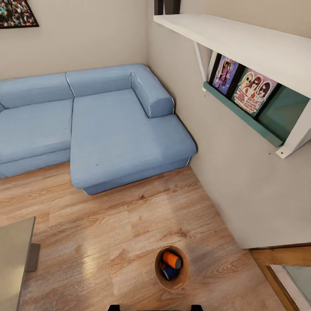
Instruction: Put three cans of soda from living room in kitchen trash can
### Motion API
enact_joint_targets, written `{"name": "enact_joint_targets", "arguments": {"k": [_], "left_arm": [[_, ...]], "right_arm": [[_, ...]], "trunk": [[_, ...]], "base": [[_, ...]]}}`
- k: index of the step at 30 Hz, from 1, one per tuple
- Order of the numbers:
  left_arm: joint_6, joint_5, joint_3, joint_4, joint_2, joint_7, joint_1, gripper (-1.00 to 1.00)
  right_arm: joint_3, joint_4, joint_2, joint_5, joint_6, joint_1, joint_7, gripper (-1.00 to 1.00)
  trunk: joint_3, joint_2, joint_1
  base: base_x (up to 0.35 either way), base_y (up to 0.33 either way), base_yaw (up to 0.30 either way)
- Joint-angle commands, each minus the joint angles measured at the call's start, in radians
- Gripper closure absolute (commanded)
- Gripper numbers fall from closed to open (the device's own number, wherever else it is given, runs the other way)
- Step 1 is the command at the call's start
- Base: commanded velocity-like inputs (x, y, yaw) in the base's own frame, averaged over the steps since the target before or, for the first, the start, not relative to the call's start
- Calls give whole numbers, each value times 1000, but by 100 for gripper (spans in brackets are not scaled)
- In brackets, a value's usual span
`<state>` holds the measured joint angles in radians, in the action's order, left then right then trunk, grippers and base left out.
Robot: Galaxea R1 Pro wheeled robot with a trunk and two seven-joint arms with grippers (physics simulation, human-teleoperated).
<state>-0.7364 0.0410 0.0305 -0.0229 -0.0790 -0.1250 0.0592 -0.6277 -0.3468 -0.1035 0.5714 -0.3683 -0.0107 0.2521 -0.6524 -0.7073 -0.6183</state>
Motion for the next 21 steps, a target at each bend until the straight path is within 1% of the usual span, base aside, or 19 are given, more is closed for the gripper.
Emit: {"name": "enact_joint_targets", "arguments": {"k": [1,9,21], "left_arm": [[0,0,0,0,0,0,0,-100],[0,0,0,0,4,2,1,-100],[1,-1,-1,0,5,2,1,-100]], "right_arm": [[1,0,0,0,0,0,0,-100],[10,10,10,6,1,0,0,-100],[13,83,15,5,2,0,-1,-100]], "trunk": [[0,0,0],[0,0,0],[0,0,0]], "base": [[0,0,0],[0,0,0],[0,0,0]]}}
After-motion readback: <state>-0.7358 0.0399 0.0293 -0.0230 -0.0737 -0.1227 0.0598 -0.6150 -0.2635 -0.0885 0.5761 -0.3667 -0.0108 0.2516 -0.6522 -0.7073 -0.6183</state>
